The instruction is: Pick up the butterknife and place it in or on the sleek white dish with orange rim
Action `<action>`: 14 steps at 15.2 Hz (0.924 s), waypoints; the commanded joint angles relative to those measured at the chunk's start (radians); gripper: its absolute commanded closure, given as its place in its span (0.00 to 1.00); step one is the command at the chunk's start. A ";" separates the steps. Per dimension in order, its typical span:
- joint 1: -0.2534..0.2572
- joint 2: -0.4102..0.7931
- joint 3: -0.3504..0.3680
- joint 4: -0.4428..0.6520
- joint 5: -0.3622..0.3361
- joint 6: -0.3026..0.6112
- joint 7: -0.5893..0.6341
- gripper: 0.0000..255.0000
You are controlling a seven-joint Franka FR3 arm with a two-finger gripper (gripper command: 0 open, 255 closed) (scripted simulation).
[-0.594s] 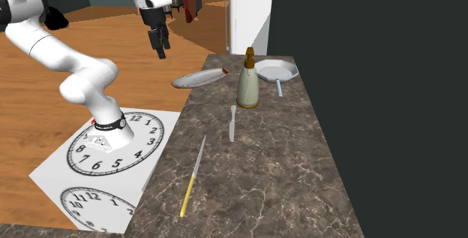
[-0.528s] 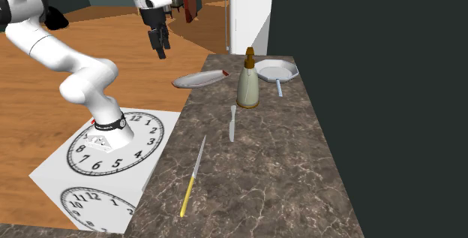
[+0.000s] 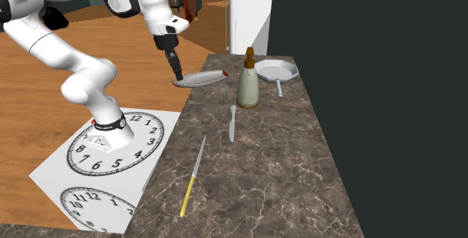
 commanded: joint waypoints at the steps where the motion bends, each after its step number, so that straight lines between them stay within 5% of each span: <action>1: 0.023 0.061 -0.054 0.007 -0.012 0.058 -0.130 0.00; 8: 0.133 0.320 -0.212 0.074 0.024 0.243 -0.554 0.00; 14: 0.223 0.579 -0.300 0.203 0.154 0.334 -0.944 0.00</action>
